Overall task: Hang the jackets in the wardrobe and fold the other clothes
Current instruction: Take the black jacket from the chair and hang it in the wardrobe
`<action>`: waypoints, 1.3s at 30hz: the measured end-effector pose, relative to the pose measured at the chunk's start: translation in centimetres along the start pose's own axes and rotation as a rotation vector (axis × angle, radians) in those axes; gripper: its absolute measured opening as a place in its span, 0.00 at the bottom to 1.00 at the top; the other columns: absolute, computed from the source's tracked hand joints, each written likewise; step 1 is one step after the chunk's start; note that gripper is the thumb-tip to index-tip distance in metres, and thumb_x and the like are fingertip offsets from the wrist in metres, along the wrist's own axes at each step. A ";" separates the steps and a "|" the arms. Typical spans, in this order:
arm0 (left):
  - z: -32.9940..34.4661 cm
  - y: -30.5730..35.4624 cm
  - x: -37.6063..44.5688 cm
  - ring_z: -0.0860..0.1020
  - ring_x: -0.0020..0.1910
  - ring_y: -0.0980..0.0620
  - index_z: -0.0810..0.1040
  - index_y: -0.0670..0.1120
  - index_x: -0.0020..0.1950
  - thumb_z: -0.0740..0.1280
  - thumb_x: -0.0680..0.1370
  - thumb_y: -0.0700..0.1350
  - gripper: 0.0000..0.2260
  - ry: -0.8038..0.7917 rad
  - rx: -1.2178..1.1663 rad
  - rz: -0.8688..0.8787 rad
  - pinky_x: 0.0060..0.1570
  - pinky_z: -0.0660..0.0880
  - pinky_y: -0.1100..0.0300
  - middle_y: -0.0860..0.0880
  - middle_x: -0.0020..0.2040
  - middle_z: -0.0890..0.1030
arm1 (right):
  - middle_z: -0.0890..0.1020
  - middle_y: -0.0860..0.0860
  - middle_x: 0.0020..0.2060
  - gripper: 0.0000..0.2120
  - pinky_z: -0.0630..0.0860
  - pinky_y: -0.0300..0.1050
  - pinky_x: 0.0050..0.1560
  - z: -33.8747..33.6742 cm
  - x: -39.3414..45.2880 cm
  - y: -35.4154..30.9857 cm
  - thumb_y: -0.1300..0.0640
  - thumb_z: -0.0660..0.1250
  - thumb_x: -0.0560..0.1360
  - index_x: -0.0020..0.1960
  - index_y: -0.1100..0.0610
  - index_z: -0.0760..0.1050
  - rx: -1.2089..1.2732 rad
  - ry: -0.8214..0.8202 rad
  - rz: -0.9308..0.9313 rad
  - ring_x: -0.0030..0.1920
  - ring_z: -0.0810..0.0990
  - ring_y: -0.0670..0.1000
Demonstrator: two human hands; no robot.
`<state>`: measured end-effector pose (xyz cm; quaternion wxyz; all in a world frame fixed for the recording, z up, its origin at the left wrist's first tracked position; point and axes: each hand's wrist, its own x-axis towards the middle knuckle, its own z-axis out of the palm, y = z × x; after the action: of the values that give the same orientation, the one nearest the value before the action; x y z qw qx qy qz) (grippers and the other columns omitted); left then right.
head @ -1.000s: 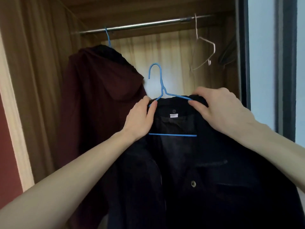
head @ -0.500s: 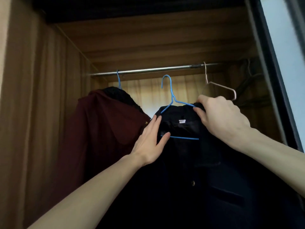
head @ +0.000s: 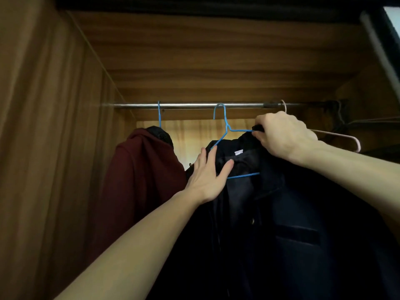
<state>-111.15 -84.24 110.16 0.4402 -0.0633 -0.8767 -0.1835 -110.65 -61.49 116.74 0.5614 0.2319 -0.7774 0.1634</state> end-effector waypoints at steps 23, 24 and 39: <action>1.9 -0.5 10.0 0.54 0.83 0.50 0.50 0.57 0.85 0.53 0.78 0.75 0.39 0.119 -0.189 0.026 0.81 0.57 0.43 0.52 0.85 0.55 | 0.75 0.54 0.45 0.03 0.72 0.51 0.42 4.0 6.8 -0.3 0.55 0.67 0.82 0.54 0.54 0.77 0.096 0.013 0.079 0.42 0.74 0.59; 1.9 -0.9 9.8 0.57 0.83 0.50 0.51 0.57 0.85 0.54 0.78 0.75 0.40 0.114 -0.199 0.026 0.80 0.59 0.44 0.53 0.85 0.57 | 0.75 0.55 0.46 0.03 0.72 0.51 0.42 4.3 6.7 -0.5 0.56 0.67 0.82 0.54 0.54 0.77 0.103 0.001 0.091 0.42 0.74 0.59; 1.2 -2.6 4.4 0.57 0.82 0.54 0.52 0.59 0.84 0.52 0.78 0.75 0.38 0.033 -0.177 -0.036 0.80 0.57 0.49 0.56 0.84 0.56 | 0.76 0.54 0.45 0.13 0.67 0.50 0.43 3.3 3.1 -3.8 0.46 0.61 0.84 0.59 0.56 0.76 -0.139 -0.130 0.045 0.46 0.76 0.58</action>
<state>-115.38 -86.43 112.32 0.4439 -0.0830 -0.8506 -0.2693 -112.04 -66.89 118.57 0.5209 0.1849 -0.8265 0.1065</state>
